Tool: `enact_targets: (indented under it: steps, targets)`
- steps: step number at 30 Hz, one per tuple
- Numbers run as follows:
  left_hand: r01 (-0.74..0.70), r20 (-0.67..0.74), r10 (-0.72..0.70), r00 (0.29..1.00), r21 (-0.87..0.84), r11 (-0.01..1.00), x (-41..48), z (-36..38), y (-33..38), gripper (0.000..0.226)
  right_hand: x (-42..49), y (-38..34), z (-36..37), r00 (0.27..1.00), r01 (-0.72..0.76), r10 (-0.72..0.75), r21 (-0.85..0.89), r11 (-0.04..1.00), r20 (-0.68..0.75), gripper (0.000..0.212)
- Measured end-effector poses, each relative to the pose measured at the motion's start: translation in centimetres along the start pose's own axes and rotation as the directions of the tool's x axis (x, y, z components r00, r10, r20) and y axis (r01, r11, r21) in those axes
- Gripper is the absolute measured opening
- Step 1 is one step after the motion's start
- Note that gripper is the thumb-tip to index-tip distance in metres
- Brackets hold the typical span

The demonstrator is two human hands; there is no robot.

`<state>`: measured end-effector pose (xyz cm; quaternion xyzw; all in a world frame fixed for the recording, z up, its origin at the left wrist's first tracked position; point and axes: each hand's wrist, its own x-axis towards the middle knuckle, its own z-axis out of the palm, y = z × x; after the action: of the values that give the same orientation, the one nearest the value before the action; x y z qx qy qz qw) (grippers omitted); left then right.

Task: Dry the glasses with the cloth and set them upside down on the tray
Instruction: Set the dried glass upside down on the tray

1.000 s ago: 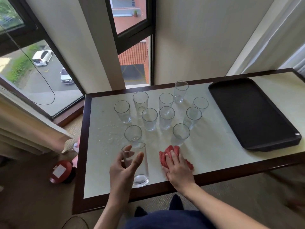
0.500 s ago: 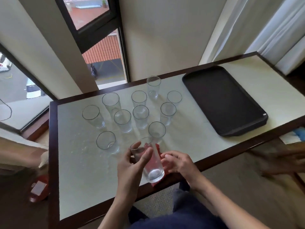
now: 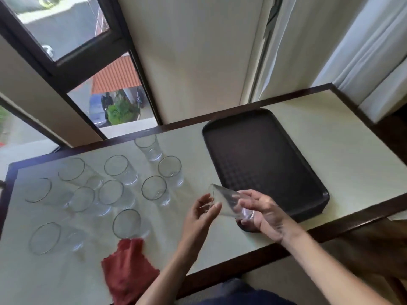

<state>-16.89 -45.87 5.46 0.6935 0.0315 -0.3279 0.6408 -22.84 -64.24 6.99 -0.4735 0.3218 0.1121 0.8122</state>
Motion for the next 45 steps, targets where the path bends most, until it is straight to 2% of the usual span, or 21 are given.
enact_targets:
  steps: [2,4,5,7,8,9,10,12,17,20,23,25,28,30,34,36,40,43,45]
  targets:
    - [0.003,-0.044,0.004,0.999,0.159,0.987,1.7,1.0,-0.7,0.076,1.9,-2.6,-2.1,0.996,0.042,-0.053,-0.154,0.987,-0.069,0.055]
    - [0.009,-0.100,0.036,0.994,0.419,0.908,3.3,1.3,-1.9,0.071,4.1,-5.1,-3.2,0.984,0.080,-0.130,-0.357,0.931,-0.120,0.053]
    - [0.013,-0.102,0.058,0.993,0.593,0.805,3.9,1.2,-2.4,0.069,5.3,-6.4,-3.5,0.975,0.101,-0.179,-0.461,0.882,-0.129,0.048]
    - [0.048,-0.104,0.091,0.990,0.875,0.482,4.6,1.0,-3.8,0.076,7.7,-8.8,-3.6,0.948,0.140,-0.295,-0.684,0.716,-0.115,0.042]
    - [0.048,-0.099,0.119,0.988,0.928,0.369,4.8,0.9,-4.3,0.081,8.8,-10.0,-3.3,0.932,0.156,-0.353,-0.787,0.597,-0.083,0.041]
    - [0.040,-0.093,0.152,0.984,0.947,0.319,4.9,0.9,-4.6,0.083,10.0,-11.1,-2.9,0.917,0.173,-0.398,-0.867,0.467,-0.031,0.043]
    - [0.039,-0.093,0.166,0.982,0.953,0.301,5.0,1.0,-4.7,0.085,11.1,-12.3,-2.2,0.905,0.189,-0.425,-0.917,0.352,0.023,0.045]
    - [0.053,-0.087,0.106,0.991,0.955,0.290,5.2,1.2,-4.8,0.087,13.2,-14.2,-0.7,0.894,0.209,-0.436,-0.957,0.203,0.103,0.046]
    - [0.076,-0.110,0.101,0.989,0.953,0.294,5.7,1.1,-4.9,0.089,18.0,-17.3,3.1,0.877,0.190,-0.445,-0.981,-0.024,0.181,0.033]
    - [0.086,-0.113,0.087,0.990,0.960,0.266,5.8,0.9,-5.1,0.089,20.1,-18.1,4.8,0.884,0.180,-0.417,-0.977,-0.113,0.211,0.035]
    - [0.079,-0.110,0.097,0.989,0.957,0.279,5.8,0.8,-5.0,0.090,21.8,-18.1,5.6,0.891,0.145,-0.402,-0.971,-0.189,0.211,0.032]
    - [0.076,-0.108,0.095,0.990,0.953,0.293,5.9,0.8,-5.0,0.089,22.5,-17.9,5.7,0.892,0.135,-0.400,-0.968,-0.211,0.212,0.033]
    - [0.072,-0.104,0.094,0.990,0.951,0.301,5.8,0.7,-5.0,0.088,22.9,-17.3,5.5,0.876,0.140,-0.433,-0.971,-0.192,0.212,0.035]
    - [0.075,-0.107,0.089,0.990,0.948,0.309,5.7,0.7,-5.0,0.087,22.8,-16.7,5.2,0.861,0.141,-0.467,-0.976,-0.166,0.203,0.046]
    - [0.062,-0.089,0.072,0.993,0.947,0.316,5.8,0.6,-4.8,0.085,21.5,-14.6,3.8,0.850,0.170,-0.504,-0.985,-0.018,0.156,0.088]
    - [0.041,-0.068,0.066,0.995,0.935,0.353,5.8,0.2,-4.5,0.079,19.9,-12.8,3.1,0.830,0.173,-0.548,-0.982,0.075,0.104,0.099]
    - [0.011,-0.078,0.098,0.992,0.833,0.553,4.8,-1.3,-4.3,0.060,14.6,-7.5,3.0,0.729,0.217,-0.684,-0.954,0.207,0.017,0.077]
    - [-0.034,-0.068,0.122,0.990,0.729,0.683,2.5,-3.7,-4.3,0.041,10.3,-2.0,4.0,0.745,0.244,-0.666,-0.939,0.244,0.021,0.059]
    - [-0.077,-0.055,0.145,0.988,0.638,0.766,0.2,-5.9,-4.4,0.030,8.0,2.1,4.8,0.783,0.270,-0.618,-0.934,0.233,0.073,0.050]
